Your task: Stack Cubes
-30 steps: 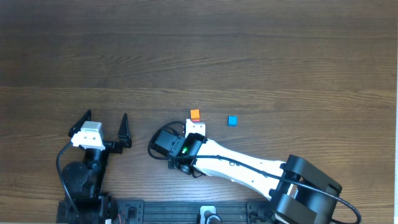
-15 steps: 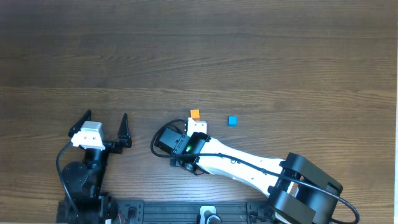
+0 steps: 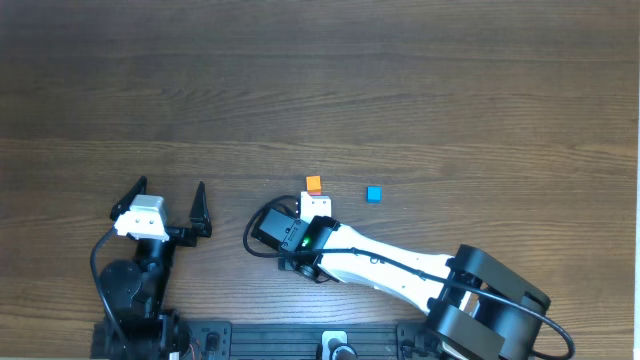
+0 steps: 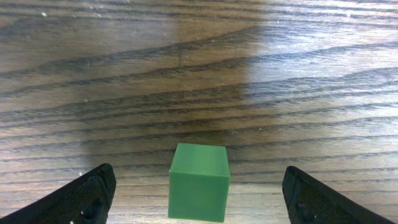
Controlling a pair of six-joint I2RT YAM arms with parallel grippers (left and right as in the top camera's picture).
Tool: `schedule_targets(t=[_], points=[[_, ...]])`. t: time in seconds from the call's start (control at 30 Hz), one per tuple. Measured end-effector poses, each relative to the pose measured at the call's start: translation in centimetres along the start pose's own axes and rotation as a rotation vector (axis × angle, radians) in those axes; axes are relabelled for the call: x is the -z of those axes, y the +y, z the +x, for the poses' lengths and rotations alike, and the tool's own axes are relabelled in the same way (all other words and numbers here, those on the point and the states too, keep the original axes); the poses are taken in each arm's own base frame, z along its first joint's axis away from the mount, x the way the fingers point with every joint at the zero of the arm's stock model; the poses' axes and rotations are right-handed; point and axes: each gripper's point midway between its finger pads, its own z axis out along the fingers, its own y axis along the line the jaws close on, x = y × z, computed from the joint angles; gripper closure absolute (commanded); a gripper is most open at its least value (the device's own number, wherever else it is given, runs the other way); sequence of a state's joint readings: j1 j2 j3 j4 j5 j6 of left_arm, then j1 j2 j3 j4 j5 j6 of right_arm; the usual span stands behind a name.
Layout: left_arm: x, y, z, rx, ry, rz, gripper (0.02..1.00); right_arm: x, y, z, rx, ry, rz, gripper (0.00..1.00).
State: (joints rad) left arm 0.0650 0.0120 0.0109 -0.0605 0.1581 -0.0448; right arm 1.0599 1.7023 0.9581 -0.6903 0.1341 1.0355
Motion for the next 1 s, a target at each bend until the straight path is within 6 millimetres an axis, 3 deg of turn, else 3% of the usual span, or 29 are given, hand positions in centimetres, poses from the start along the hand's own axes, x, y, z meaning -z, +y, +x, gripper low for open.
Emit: schedule_targets(t=[0.13,0.47,0.63,1.0], points=[[0.0,0.0,0.0,0.0,0.0,0.0,0.018,-0.51,-0.19,0.19,0.018,0.01,0.016,0.165],[0.0,0.0,0.0,0.0,0.0,0.0,0.018,-1.04,0.26,0.08,0.04,0.007,0.005,0.308],[0.0,0.0,0.0,0.0,0.0,0.0,0.018,-1.04,0.28,0.06,0.042,0.007,0.004,0.441],[0.0,0.0,0.0,0.0,0.0,0.0,0.018,-1.04,0.28,0.06,0.038,0.007,0.004,0.553]])
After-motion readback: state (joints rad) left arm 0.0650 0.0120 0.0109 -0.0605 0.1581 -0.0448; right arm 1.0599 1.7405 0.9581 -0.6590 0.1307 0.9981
